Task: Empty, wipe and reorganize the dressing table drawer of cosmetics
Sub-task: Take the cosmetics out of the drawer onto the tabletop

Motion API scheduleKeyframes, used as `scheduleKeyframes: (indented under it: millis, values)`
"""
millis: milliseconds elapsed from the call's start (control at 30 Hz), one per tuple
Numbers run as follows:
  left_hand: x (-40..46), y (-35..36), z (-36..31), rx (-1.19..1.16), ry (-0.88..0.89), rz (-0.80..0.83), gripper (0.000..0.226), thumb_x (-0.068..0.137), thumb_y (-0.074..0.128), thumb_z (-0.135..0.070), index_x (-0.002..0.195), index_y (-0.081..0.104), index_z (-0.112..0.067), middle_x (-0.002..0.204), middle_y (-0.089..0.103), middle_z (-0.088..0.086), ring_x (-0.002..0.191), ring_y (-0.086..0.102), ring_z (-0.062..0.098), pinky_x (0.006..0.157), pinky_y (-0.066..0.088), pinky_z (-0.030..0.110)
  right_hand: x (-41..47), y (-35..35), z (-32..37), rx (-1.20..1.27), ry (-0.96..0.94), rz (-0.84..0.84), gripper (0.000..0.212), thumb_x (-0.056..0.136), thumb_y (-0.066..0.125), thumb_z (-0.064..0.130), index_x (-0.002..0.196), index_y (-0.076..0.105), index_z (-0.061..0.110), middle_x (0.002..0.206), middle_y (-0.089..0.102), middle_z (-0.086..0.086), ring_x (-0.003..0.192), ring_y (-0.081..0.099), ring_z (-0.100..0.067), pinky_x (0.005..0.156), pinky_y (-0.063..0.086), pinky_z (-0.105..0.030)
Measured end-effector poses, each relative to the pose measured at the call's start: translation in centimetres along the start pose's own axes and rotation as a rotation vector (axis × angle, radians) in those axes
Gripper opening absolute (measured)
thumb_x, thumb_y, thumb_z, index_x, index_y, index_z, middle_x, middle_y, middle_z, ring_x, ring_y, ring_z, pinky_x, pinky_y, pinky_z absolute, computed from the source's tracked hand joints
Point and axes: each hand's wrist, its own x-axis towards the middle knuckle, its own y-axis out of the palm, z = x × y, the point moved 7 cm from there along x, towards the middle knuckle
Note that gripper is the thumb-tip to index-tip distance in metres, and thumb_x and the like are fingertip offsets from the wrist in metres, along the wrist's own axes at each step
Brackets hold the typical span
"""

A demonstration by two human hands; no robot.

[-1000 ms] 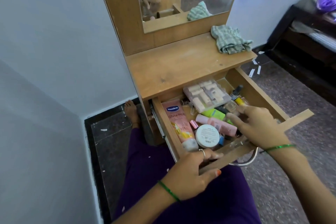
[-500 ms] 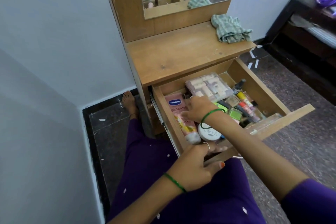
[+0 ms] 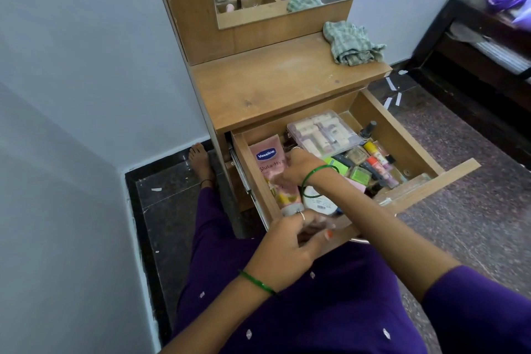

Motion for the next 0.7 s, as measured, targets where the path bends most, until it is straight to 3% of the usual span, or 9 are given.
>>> scheduleKeyframes:
  millis: [67,133,200,333,500,600,700]
  values:
    - [-0.4,-0.6,-0.3,0.028,0.023,-0.028,0.017,0.091,0.059,-0.012,0.105,0.069,-0.010,0.103,0.070,-0.004,0.096,0.063,0.000,0.084,0.046,0.010,-0.1,0.0,-0.2,0.047,0.006,0.025,0.051,0.075,0.074,0.033,0.116,0.057,0.007,0.109,0.065,-0.008,0.099,0.061,-0.024,0.089,0.051,-0.034]
    - [-0.6,-1.4,-0.4,0.044,0.030,-0.042,0.017,0.091,0.060,-0.013,0.104,0.069,-0.012,0.101,0.070,-0.005,0.094,0.063,-0.001,0.082,0.046,0.010,-0.3,0.2,0.0,0.045,-0.007,0.057,0.052,0.076,0.073,0.037,0.115,0.055,0.007,0.104,0.060,-0.001,0.095,0.056,-0.020,0.082,0.048,-0.028]
    - [-0.6,-2.3,-0.3,0.036,0.025,-0.060,0.016,0.090,0.060,-0.017,0.103,0.070,-0.014,0.100,0.071,-0.005,0.094,0.064,0.001,0.084,0.049,0.015,-0.6,0.4,0.3,-0.015,-0.017,0.066,0.045,0.078,0.071,0.038,0.110,0.053,0.012,0.094,0.054,0.001,0.091,0.052,-0.020,0.072,0.044,-0.026]
    - [-0.4,-4.5,-0.3,0.028,0.022,-0.126,0.017,0.090,0.060,-0.015,0.103,0.070,-0.017,0.100,0.072,-0.004,0.095,0.066,0.008,0.087,0.053,0.027,-1.2,0.4,0.2,-0.027,-0.006,0.021,0.050,0.077,0.071,0.034,0.115,0.051,0.009,0.100,0.055,-0.003,0.091,0.055,-0.022,0.074,0.045,-0.030]
    - [0.1,-6.8,-1.1,0.053,0.073,-0.165,0.016,0.090,0.059,-0.018,0.103,0.069,-0.016,0.097,0.072,-0.003,0.092,0.067,0.009,0.083,0.053,0.025,-1.7,-0.1,-0.6,0.238,-0.051,0.053,0.031,0.076,0.070,0.015,0.104,0.061,0.007,0.104,0.069,-0.014,0.090,0.066,-0.024,0.085,0.056,-0.040]
    - [0.0,-6.9,-1.4,0.065,0.073,-0.143,0.031,0.083,0.056,-0.042,0.096,0.071,-0.018,0.093,0.072,-0.003,0.089,0.067,0.012,0.084,0.054,0.030,-3.6,-1.7,-1.3,0.454,-0.147,0.025,0.032,0.080,0.068,0.005,0.110,0.058,0.009,0.103,0.069,-0.004,0.092,0.067,-0.017,0.077,0.057,-0.028]
    - [0.7,-7.3,-1.9,0.102,0.085,-0.194,0.026,0.088,0.055,-0.040,0.088,0.072,-0.020,0.087,0.072,-0.001,0.082,0.067,0.018,0.080,0.055,0.036,-5.6,-3.6,-2.1,0.603,-0.259,-0.033,0.035,0.081,0.066,0.002,0.113,0.055,0.010,0.100,0.069,0.000,0.089,0.068,-0.009,0.071,0.057,-0.021]
